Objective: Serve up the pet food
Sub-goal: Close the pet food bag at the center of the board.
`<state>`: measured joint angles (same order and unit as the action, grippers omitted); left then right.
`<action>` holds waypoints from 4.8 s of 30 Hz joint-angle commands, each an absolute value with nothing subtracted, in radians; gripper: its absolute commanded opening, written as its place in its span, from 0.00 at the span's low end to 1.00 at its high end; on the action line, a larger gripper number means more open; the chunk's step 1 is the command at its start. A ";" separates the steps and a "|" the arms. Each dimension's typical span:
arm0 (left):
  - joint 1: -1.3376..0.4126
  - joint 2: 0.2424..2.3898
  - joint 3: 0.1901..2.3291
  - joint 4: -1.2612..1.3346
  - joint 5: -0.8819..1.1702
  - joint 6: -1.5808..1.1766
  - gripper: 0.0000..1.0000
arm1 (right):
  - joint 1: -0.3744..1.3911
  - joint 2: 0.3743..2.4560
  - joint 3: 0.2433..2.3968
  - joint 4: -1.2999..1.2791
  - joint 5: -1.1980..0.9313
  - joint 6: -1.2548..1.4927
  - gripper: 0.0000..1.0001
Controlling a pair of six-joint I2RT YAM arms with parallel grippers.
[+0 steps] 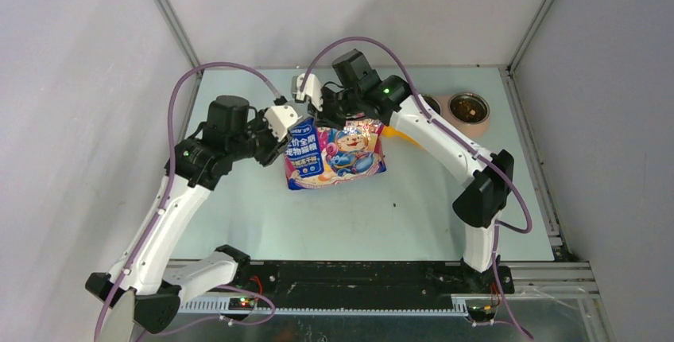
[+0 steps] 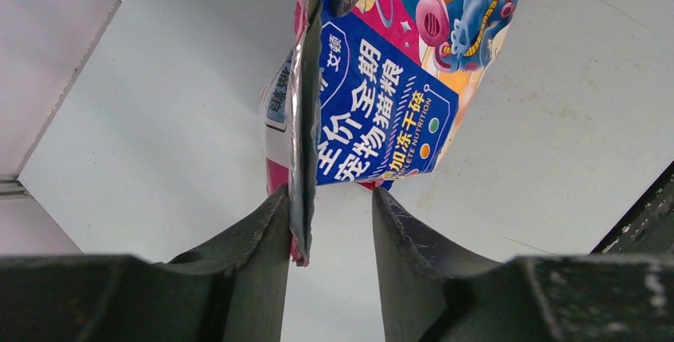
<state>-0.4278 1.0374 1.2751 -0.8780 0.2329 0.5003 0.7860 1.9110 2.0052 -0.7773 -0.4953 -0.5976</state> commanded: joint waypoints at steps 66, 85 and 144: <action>-0.247 1.241 1.560 -1.113 0.558 0.819 0.10 | 0.564 1.745 2.023 -1.027 -0.707 -0.750 0.00; -0.520 1.412 1.720 -0.976 0.489 0.715 0.39 | 0.517 1.871 2.201 -1.070 -1.057 -0.462 0.00; -0.569 1.372 1.614 -0.914 -0.149 0.526 0.30 | 0.450 1.689 2.090 -0.880 -0.886 -0.189 0.00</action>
<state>-0.6346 1.4555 1.6318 -0.8551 -0.0193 0.4660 0.4976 1.8519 1.9915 -0.9459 -0.7811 -0.1993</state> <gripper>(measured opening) 0.257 0.012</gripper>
